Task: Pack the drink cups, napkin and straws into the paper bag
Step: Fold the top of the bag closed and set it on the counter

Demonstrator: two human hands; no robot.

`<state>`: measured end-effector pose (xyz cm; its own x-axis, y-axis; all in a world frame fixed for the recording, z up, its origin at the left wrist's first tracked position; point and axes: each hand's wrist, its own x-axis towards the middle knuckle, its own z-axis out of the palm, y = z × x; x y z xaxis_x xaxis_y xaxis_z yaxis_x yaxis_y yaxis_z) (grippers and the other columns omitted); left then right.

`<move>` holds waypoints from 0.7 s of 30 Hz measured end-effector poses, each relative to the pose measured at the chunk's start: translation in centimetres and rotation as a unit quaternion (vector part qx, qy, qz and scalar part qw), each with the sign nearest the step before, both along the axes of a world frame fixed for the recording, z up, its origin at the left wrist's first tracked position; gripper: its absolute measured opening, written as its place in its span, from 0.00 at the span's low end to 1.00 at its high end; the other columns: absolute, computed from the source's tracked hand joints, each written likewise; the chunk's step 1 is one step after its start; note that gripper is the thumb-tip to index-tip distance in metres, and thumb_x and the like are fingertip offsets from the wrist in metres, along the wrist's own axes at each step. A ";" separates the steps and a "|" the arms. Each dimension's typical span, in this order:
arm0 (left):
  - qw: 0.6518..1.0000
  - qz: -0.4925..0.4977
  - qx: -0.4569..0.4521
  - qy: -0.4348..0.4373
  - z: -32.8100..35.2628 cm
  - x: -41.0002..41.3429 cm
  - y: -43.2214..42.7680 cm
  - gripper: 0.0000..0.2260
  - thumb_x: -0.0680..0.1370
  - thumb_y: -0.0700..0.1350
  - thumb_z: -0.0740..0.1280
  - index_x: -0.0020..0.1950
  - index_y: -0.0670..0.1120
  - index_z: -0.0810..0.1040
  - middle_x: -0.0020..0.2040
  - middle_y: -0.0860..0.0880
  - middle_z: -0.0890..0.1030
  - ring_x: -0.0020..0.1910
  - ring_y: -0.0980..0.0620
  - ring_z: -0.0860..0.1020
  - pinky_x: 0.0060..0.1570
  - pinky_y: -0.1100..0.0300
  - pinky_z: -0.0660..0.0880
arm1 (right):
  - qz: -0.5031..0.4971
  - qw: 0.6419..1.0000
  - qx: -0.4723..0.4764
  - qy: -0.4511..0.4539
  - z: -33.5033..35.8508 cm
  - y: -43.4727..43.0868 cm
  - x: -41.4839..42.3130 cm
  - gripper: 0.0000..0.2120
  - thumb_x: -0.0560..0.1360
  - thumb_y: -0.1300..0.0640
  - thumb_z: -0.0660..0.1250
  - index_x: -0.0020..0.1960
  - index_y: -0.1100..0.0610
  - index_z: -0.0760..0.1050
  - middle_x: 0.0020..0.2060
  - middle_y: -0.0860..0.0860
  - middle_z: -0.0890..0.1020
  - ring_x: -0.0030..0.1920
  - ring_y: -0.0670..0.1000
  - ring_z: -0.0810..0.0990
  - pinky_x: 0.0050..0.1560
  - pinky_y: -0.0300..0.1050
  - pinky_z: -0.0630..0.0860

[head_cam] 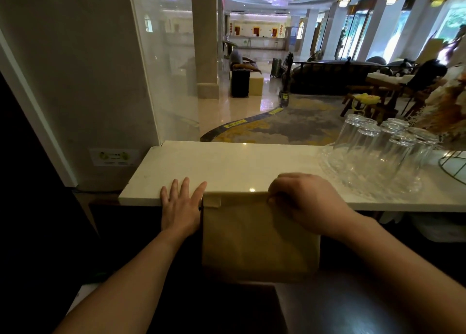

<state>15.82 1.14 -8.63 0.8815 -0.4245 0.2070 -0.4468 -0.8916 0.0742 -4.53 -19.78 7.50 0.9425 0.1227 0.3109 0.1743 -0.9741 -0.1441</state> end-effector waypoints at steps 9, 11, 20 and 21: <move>0.999 0.010 0.045 -0.004 0.5 -0.4 -0.2 0.30 0.76 0.68 0.54 0.76 0.58 0.58 0.80 0.44 0.50 0.78 0.39 0.46 0.73 0.38 0.44 | -0.055 0.997 -0.001 -0.054 7.7 -2.1 3.1 0.05 0.76 0.56 0.67 0.51 0.52 0.80 0.45 0.51 0.83 0.46 0.55 0.80 0.47 0.58 0.79; 0.999 0.005 0.044 0.001 0.4 -0.3 -0.1 0.29 0.76 0.68 0.52 0.75 0.60 0.56 0.80 0.44 0.51 0.78 0.39 0.47 0.73 0.37 0.43 | -0.059 0.997 -0.012 -0.050 8.4 -2.6 4.3 0.05 0.77 0.56 0.66 0.52 0.53 0.79 0.45 0.52 0.82 0.47 0.56 0.79 0.48 0.59 0.78; 0.999 0.022 0.010 0.029 0.0 0.7 -0.2 0.38 0.68 0.76 0.30 0.76 0.67 0.48 0.81 0.46 0.52 0.78 0.41 0.45 0.72 0.39 0.37 | -0.072 0.995 -0.014 -0.075 9.6 -5.0 9.2 0.08 0.78 0.57 0.64 0.56 0.53 0.79 0.49 0.51 0.82 0.47 0.50 0.79 0.49 0.49 0.78; 0.999 0.022 0.009 0.033 0.0 0.8 -0.2 0.38 0.67 0.76 0.29 0.76 0.67 0.47 0.81 0.46 0.51 0.78 0.41 0.44 0.72 0.40 0.36 | -0.073 0.994 -0.018 -0.077 9.8 -5.3 9.6 0.08 0.78 0.57 0.64 0.56 0.53 0.79 0.49 0.50 0.82 0.47 0.50 0.78 0.48 0.49 0.78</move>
